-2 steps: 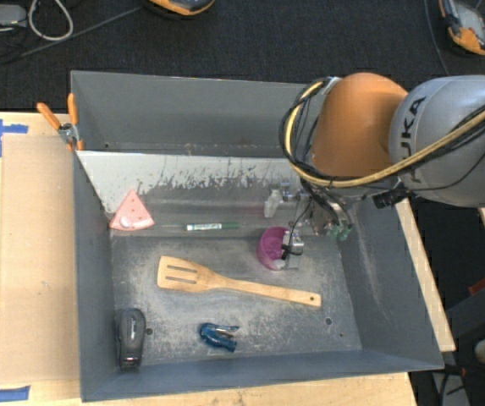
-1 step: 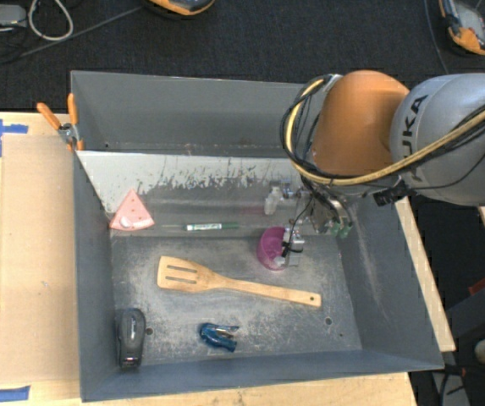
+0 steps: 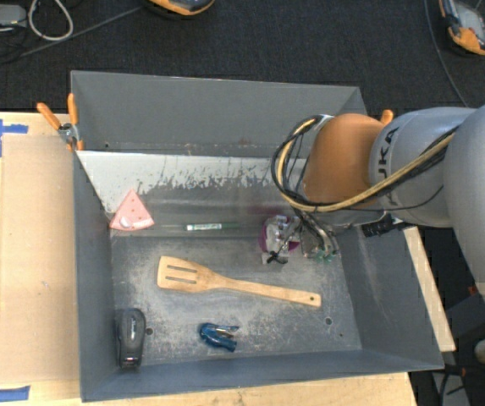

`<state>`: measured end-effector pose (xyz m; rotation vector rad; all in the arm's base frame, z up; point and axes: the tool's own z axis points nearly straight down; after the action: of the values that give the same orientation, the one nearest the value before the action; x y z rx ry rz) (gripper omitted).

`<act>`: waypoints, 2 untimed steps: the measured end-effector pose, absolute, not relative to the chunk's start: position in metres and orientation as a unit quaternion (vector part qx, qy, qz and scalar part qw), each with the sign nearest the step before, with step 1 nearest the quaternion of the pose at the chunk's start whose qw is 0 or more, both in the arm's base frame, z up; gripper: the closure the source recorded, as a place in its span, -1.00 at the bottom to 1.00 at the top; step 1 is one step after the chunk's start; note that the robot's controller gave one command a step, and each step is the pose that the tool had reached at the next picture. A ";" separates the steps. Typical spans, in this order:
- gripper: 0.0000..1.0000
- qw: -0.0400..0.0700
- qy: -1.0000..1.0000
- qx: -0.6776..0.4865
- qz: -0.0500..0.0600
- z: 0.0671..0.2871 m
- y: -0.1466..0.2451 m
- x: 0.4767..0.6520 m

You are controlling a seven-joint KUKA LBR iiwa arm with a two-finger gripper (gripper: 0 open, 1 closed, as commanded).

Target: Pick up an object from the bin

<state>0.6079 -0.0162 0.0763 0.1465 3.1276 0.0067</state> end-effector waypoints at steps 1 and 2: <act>1.00 0.005 0.999 0.047 0.002 0.076 -0.016 0.608; 1.00 0.004 0.999 0.053 0.002 0.114 -0.019 0.612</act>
Offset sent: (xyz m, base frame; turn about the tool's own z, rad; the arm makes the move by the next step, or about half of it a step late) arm 0.0066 -0.0055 0.0489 0.0207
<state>0.6124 -0.0190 0.1142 0.1654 3.1291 0.0075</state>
